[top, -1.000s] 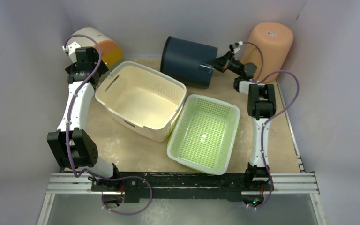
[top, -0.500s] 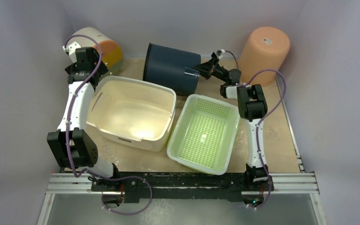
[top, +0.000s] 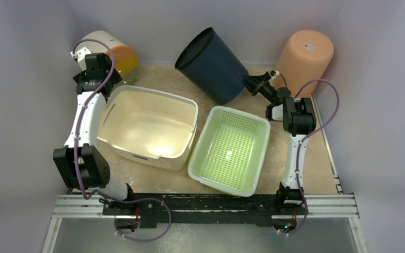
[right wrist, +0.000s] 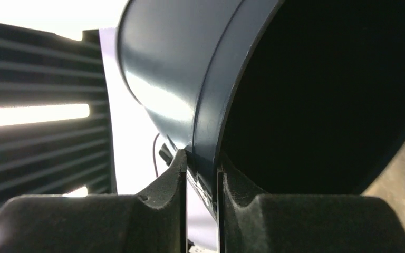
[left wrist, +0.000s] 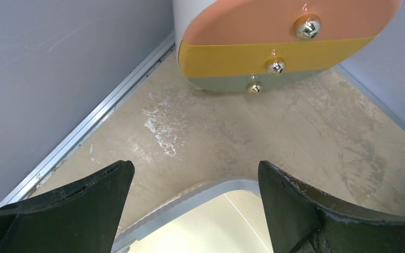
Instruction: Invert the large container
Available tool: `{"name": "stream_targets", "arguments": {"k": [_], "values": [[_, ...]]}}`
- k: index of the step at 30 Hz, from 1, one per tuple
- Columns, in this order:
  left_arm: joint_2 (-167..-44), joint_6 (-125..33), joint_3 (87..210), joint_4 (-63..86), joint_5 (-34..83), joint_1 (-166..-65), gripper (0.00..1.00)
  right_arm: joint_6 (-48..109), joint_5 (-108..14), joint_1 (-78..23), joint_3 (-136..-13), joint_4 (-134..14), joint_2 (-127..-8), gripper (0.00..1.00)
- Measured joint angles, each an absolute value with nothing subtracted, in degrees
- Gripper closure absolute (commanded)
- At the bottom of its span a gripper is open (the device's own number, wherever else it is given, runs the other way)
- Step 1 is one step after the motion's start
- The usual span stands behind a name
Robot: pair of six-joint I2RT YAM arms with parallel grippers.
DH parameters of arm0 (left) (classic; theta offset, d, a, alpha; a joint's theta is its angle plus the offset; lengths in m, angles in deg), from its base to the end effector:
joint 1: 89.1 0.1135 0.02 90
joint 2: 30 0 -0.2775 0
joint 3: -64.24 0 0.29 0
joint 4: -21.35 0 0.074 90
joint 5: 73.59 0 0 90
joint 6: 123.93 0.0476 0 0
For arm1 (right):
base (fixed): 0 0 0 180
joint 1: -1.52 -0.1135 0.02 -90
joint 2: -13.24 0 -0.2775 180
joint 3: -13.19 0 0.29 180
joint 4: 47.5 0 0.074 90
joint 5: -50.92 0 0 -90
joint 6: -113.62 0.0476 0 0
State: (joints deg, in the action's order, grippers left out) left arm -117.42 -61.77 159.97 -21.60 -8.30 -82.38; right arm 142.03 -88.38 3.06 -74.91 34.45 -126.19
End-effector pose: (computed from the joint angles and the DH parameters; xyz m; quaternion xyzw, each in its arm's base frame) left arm 0.3859 0.0655 0.3660 -0.3519 0.7965 0.1031 0.4808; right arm 0.5032 0.0226 0.1211 0.2085 0.5390 0.7809 0.2373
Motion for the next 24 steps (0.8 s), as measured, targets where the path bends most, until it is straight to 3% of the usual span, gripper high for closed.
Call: {"name": "stream_targets", "arguments": {"k": [3, 5, 6, 21, 22, 23, 24], "values": [[-117.42, -61.77, 159.97, -21.58, -8.3, -82.38, 0.1, 141.97, -88.25, 5.18, -71.79, 34.45, -125.97, 0.76], [-117.42, -61.77, 159.97, -21.58, -8.27, -82.38, 0.1, 141.95, -88.29, 6.42, -70.32, 34.45, -126.17, 0.61], [-117.42, -61.79, 159.97, -21.58, -8.27, -82.38, 0.1, 141.97, -88.34, 6.93, -69.84, 34.45, -126.28, 0.58], [-119.67, -61.79, 161.36, -21.51, -7.42, -82.38, 0.1, 134.17, -97.08, 6.03, -65.05, 34.29, -130.59, 0.53], [-119.91, -61.79, 161.39, -21.53, -7.38, -82.38, 0.1, 134.01, -97.12, 6.03, -65.01, 34.29, -130.59, 0.44], [-120.13, -61.79, 161.43, -21.56, -7.36, -82.38, 0.1, 133.99, -97.15, 6.03, -64.97, 34.29, -130.5, 0.27], [-120.35, -61.79, 161.47, -21.51, -7.29, -82.38, 0.1, 133.99, -97.17, 6.03, -64.86, 34.14, -130.3, 0.04]]}}
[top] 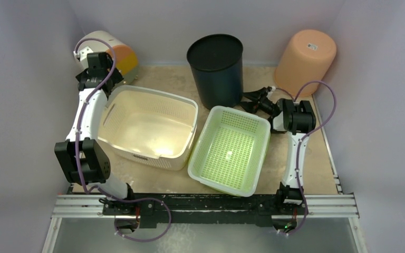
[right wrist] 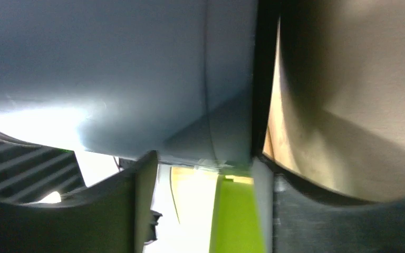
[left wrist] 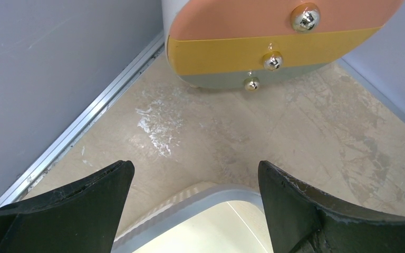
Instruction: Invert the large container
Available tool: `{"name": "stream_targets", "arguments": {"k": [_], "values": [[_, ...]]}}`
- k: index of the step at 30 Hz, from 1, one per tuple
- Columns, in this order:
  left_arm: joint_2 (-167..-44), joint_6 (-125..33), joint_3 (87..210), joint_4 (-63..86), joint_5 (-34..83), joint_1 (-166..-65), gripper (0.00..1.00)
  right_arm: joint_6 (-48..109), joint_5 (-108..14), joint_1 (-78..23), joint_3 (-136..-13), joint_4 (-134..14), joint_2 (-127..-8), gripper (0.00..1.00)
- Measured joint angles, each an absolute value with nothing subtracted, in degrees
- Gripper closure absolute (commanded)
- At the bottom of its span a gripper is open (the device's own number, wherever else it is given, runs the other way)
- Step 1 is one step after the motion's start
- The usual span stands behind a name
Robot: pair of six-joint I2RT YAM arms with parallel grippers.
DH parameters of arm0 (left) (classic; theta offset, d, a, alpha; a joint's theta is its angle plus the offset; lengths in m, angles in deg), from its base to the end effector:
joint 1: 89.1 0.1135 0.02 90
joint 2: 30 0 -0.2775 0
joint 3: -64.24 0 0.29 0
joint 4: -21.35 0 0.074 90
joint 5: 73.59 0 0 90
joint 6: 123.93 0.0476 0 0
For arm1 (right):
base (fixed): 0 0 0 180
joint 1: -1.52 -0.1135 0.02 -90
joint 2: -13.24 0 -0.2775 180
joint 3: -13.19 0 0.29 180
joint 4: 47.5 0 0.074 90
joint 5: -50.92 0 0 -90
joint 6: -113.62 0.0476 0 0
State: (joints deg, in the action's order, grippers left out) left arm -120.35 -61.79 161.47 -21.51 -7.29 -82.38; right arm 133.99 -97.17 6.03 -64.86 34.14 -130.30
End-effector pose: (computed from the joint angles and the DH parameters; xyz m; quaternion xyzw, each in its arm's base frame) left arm 0.3997 0.0664 0.3567 -0.3482 0.8048 0.0983 0.4705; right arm 0.4605 0.0042 0.0421 0.2338 0.6098 0.7335 0.1886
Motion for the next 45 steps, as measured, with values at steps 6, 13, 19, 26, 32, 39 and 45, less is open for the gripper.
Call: {"name": "stream_targets", "arguments": {"k": [6, 13, 19, 26, 32, 39, 45], "values": [[-121.2, -61.79, 162.26, -21.45, -6.53, -82.38, 0.1, 129.16, -99.57, 6.14, -62.82, 32.72, -122.54, 0.0], [-121.79, -61.79, 162.76, -21.1, -5.76, -82.38, 0.1, 103.87, -101.41, 5.96, -64.29, 9.22, -110.5, 0.0], [-122.09, -61.81, 162.87, -20.99, -5.04, -82.38, 0.1, 68.05, -90.28, 6.05, -82.3, -39.67, -105.28, 0.0], [-122.12, -61.81, 162.87, -20.55, -4.8, -82.38, 0.1, 52.75, -80.82, 6.75, -83.15, -61.97, -102.98, 0.0], [-122.12, -61.83, 162.87, -20.22, -4.49, -82.38, 0.1, 48.4, -74.85, 6.84, -83.41, -70.03, -103.16, 0.0], [-122.12, -61.83, 162.85, -20.18, -3.77, -82.38, 0.1, 45.91, -70.57, 6.84, -87.09, -74.25, -103.16, 0.0], [-122.09, -61.81, 162.85, -19.98, -3.33, -82.38, 0.1, 44.49, -68.27, 6.84, -89.1, -76.22, -103.13, 0.0]]}}
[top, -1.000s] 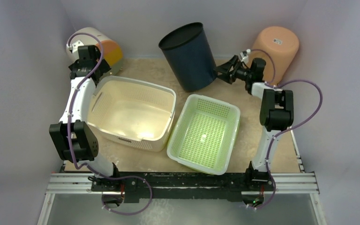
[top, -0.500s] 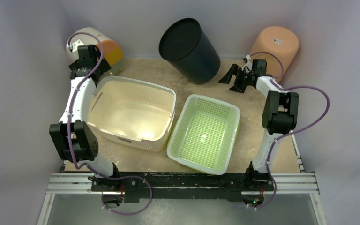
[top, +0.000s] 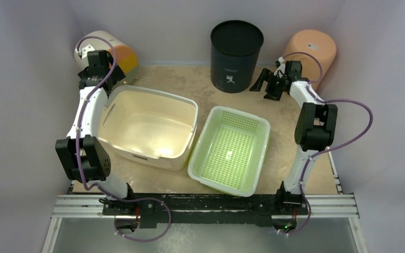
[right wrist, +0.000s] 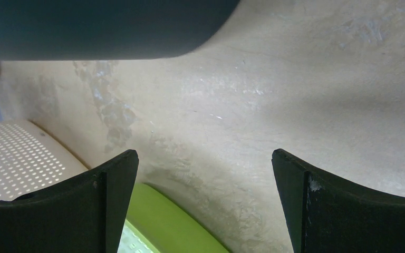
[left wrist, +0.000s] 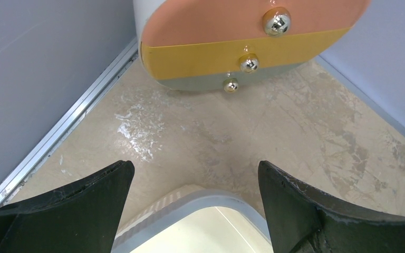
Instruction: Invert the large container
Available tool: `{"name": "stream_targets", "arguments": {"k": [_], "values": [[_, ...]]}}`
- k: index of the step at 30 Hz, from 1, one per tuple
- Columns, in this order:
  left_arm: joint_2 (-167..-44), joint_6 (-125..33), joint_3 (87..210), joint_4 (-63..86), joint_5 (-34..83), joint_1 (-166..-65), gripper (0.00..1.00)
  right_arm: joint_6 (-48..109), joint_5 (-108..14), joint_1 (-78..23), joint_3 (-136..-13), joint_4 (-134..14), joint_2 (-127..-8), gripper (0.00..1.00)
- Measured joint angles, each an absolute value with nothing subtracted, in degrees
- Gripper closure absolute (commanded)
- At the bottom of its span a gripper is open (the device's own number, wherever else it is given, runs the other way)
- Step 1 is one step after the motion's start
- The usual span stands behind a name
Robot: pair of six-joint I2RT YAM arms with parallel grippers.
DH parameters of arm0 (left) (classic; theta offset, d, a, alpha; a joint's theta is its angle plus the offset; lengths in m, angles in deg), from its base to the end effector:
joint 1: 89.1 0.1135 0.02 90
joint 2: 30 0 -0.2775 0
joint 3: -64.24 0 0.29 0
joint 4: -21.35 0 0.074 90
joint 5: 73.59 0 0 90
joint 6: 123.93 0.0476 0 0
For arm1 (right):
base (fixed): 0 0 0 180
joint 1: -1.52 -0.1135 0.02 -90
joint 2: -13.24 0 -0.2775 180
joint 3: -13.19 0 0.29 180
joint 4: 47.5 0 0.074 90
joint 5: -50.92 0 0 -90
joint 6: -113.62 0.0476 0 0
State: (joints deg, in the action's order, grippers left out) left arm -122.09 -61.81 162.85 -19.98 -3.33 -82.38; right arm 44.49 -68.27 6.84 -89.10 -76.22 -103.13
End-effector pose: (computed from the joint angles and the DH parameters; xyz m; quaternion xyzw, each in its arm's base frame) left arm 0.4110 0.0646 0.3559 -0.3355 0.8100 0.0655 0.4765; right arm 0.5093 -0.0241 0.2131 0.1027 0.8866 0.2812 0.3526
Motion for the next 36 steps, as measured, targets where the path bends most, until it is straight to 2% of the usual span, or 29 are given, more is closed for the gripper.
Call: {"name": "stream_targets", "arguments": {"k": [11, 22, 28, 36], "values": [[-122.09, -61.81, 162.85, -19.85, -2.81, -82.38, 0.1, 40.53, -62.55, 6.79, -91.17, -80.83, -102.7, 0.0], [-122.09, -61.7, 162.85, -19.72, -0.93, -82.38, 0.1, 28.97, -48.08, 1.94, -113.05, -93.88, -98.19, 0.0], [-122.77, -61.29, 164.23, -19.74, -0.19, -82.38, 0.1, 27.04, -46.44, -0.99, -123.63, -98.77, -94.13, 0.0], [-124.85, -61.31, 165.89, -18.6, 0.75, -82.38, 0.1, 25.76, -41.37, -1.16, -129.2, -102.68, -95.11, 0.07]]}}
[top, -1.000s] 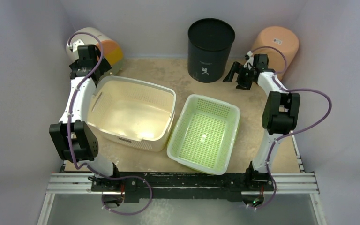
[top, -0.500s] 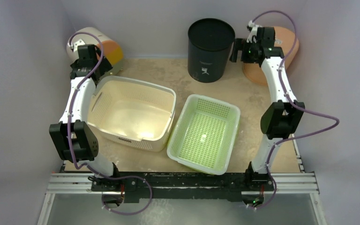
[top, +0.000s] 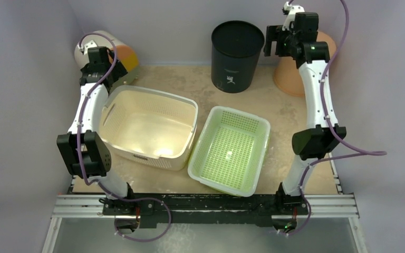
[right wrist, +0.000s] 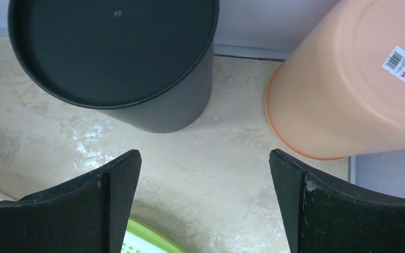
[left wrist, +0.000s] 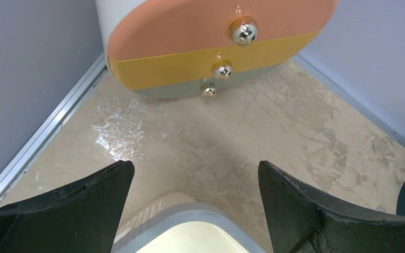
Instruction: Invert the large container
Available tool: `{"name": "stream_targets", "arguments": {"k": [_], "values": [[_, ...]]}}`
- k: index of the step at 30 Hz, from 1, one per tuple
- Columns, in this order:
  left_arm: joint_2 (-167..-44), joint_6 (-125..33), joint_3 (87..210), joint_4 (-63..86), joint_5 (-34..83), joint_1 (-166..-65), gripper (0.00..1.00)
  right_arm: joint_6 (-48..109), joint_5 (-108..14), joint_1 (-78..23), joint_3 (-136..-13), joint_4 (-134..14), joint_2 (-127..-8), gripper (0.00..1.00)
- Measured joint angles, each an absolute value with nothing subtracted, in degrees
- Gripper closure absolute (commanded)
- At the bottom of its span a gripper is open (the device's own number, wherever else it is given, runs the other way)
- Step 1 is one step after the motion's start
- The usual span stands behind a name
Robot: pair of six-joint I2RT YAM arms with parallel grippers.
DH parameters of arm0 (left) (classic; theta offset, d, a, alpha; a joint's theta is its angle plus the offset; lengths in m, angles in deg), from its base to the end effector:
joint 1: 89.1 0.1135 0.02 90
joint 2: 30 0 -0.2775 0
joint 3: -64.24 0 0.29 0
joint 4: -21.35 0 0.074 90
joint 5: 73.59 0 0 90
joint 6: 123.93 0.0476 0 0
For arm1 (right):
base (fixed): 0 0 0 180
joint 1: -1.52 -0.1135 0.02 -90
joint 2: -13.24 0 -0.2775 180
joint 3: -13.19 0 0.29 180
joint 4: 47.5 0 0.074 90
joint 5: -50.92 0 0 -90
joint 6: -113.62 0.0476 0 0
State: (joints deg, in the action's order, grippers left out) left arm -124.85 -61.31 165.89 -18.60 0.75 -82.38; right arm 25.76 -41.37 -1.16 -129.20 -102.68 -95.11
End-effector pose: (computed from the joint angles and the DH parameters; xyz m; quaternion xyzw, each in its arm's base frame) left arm 0.4273 0.0633 0.3588 -0.3175 0.8139 0.0333 0.4854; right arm 0.4605 0.0235 0.4954 -0.0152 0.8246 0.0402 0.5641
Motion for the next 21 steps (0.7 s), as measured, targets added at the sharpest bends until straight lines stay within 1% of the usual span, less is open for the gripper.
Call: {"name": "stream_targets", "arguments": {"k": [5, 10, 15, 21], "values": [[-125.2, -61.07, 165.89, -18.6, 0.8, -82.86, 0.1, 24.9, -36.95, -8.0, -131.08, -104.32, -96.1, 0.16], [-125.2, -60.68, 165.87, -18.54, 0.82, -84.83, 0.1, 24.75, -35.95, -17.95, -130.32, -106.29, -96.51, 0.19], [-125.2, -60.7, 164.8, -18.3, 0.78, -87.16, 0.11, 24.77, -36.23, -25.31, -121.34, -106.55, -95.29, 0.26], [-125.05, -60.92, 163.59, -18.41, 0.71, -89.87, 0.12, 25.12, -38.7, -26.34, -112.42, -106.97, -94.98, 0.28]]}}
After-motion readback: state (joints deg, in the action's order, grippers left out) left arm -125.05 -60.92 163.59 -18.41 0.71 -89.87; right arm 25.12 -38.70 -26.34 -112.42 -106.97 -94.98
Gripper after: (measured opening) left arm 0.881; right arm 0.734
